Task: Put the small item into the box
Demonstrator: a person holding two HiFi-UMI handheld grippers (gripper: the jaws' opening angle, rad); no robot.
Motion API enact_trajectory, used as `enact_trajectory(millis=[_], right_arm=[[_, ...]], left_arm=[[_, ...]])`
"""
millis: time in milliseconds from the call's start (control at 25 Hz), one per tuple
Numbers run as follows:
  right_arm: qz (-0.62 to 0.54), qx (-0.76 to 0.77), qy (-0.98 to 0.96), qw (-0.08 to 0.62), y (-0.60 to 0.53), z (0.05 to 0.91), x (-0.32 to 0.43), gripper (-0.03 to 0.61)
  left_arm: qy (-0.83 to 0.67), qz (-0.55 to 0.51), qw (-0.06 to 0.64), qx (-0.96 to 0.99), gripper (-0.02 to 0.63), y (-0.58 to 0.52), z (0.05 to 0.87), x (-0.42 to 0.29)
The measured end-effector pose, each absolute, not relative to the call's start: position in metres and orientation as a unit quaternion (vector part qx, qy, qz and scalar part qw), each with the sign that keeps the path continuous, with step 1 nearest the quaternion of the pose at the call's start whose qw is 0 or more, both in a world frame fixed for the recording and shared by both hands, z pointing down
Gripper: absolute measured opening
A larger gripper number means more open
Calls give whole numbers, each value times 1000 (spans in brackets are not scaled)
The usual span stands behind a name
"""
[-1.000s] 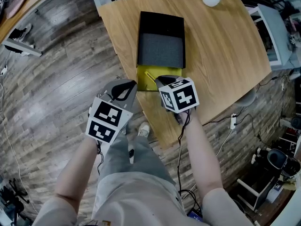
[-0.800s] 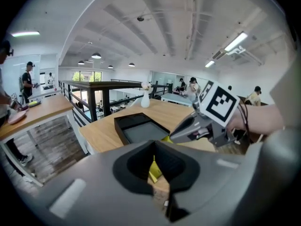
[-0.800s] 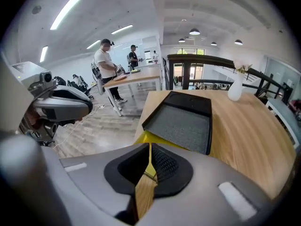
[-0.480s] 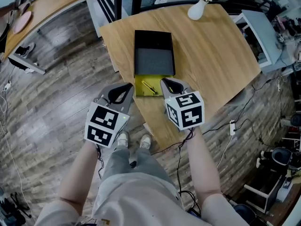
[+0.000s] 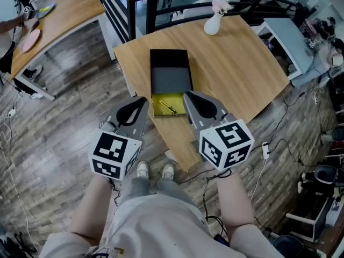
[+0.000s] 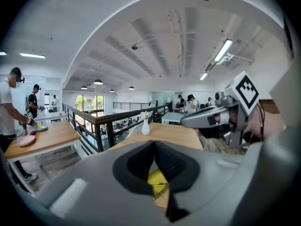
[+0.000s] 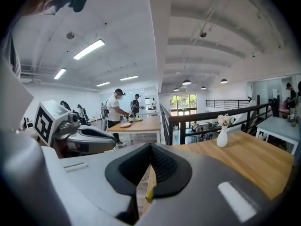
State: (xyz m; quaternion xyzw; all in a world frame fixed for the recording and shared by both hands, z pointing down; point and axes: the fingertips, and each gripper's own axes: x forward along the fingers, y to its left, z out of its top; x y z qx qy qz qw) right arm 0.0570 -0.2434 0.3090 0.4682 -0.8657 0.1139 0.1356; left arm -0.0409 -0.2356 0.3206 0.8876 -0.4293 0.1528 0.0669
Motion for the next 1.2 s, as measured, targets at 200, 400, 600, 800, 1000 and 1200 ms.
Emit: enact_trajectory(millis=[200,400,600,800,1000,1200], right_arm=[[78,474,-871,108,-213,266,55,2],[73,484,-867,91,-191,244,60,0],[68,506,-858,64,-177,236,69,0],[63,534,-842,35,-163,229,83,0],[36,547,-835,51,-146,225,88,0],[31,547,-834,66,-137,234,89,-2]], left_arm=[[-430,123,34,894,3,-216,277,-45],[-445,93,-6,891,3,-205,241,-50],[-448,94,-7,889,3,-191,242,-47],[-431,97,13,897,3,-180,247,-43],[-420,114,2,900,3,-170,255,-38],[-407,128,-5,904,3,-161,266,-32]])
